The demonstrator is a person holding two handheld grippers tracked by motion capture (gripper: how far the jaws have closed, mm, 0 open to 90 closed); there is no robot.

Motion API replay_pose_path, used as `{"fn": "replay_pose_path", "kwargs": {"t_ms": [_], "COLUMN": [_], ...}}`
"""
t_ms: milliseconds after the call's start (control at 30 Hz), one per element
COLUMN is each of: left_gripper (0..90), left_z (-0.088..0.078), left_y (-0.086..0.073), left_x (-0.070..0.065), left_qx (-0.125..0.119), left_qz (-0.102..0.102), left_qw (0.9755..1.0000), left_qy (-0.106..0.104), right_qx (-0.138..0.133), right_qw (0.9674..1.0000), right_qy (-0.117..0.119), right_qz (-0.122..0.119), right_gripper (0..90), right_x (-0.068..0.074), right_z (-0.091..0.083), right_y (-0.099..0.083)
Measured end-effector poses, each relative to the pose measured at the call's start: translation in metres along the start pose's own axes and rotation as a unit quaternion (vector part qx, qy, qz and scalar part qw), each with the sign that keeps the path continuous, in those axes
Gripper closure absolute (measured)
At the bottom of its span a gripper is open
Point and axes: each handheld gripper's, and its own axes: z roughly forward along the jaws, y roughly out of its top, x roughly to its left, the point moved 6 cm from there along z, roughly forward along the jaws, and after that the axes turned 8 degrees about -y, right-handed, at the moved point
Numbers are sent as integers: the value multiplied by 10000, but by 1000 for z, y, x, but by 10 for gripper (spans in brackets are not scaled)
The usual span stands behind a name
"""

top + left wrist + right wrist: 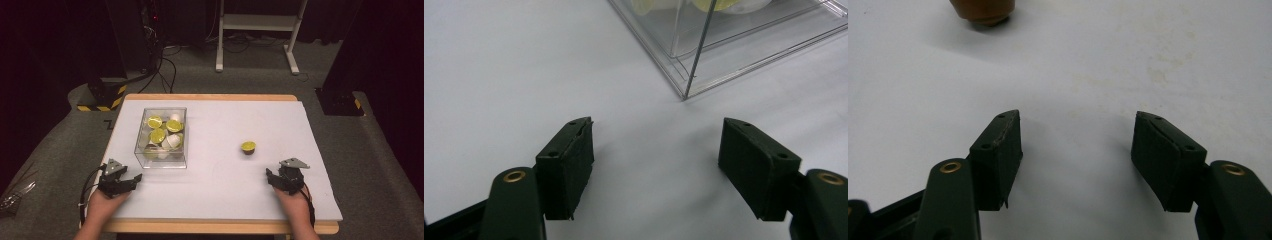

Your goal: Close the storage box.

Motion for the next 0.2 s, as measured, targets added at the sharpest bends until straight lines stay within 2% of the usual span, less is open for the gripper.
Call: {"fn": "replay_pose_path", "kwargs": {"t_ms": [200], "left_gripper": [305], "left_z": [0], "left_y": [0], "left_x": [0], "left_qx": [4], "left_qz": [3], "left_qw": [10000], "left_qy": [1], "right_qx": [-10], "right_qw": [10000], "right_qy": [-4], "right_qz": [-6], "right_gripper": [369], "right_x": [0], "right_z": [0], "right_y": [0]}}
